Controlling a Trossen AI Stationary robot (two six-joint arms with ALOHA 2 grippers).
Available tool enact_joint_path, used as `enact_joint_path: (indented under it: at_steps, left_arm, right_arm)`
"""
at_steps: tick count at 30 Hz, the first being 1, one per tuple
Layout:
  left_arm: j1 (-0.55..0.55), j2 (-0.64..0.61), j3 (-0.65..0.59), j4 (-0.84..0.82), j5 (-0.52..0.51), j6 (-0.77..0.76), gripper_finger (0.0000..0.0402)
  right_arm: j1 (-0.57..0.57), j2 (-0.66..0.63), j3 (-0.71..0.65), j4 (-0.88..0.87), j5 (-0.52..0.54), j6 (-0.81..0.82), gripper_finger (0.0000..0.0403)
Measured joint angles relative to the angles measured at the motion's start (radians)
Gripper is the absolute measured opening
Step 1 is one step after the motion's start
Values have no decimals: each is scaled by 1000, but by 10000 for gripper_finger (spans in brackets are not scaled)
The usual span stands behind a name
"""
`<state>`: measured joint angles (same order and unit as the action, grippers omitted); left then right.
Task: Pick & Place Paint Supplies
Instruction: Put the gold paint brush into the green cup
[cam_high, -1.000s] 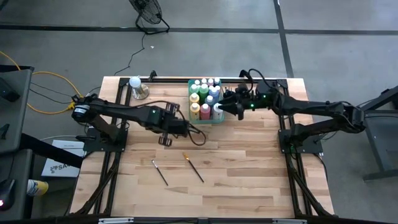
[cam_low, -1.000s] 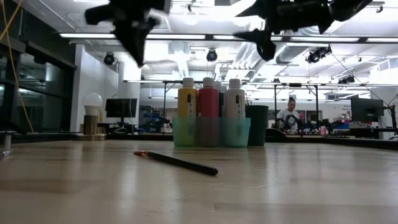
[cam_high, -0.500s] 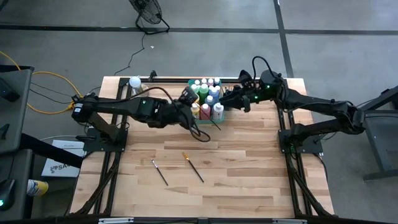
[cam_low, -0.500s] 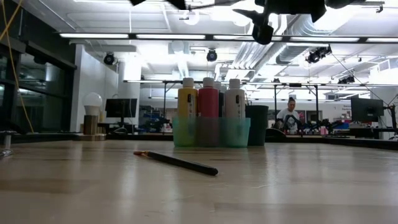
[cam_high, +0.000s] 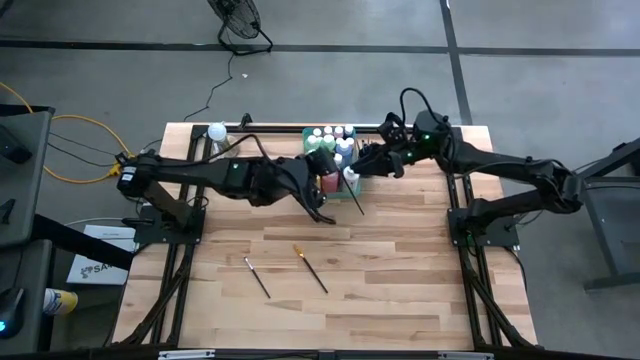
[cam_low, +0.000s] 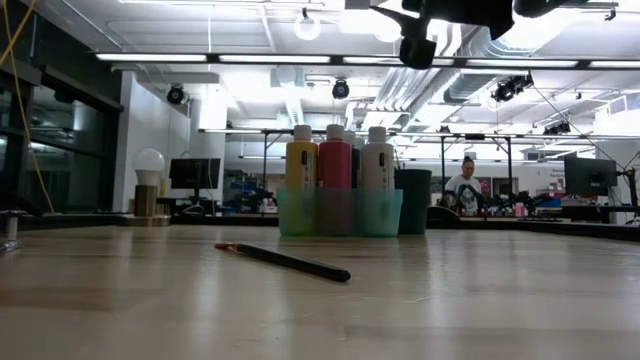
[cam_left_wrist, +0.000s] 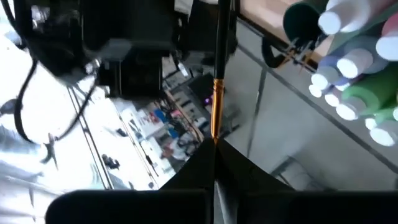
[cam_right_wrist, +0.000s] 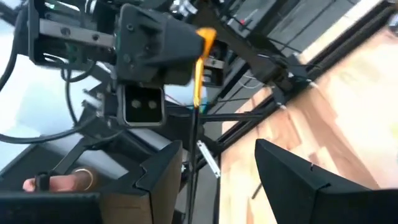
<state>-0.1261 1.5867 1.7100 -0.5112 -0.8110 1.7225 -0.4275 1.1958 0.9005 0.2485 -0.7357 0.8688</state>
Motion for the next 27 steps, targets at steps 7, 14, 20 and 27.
enact_joint_path:
  at_steps: [7, 14, 20, 27]
  left_arm:
    - [0, 2, 0, 26, 24, 47, 0]
    - [0, 2, 0, 37, 25, 50, 0]
    - [2, 2, 0, 38, 36, 34, 0]
    - [2, 2, 0, 38, 35, 24, 0]
  right_arm:
    - [29, 46, 0, 145, -2, 28, 197]
    - [33, 105, 0, 248, 8, 71, 197]
    - [61, 165, 0, 382, 5, 101, 197]
    - [62, 171, 0, 395, 30, 72, 183]
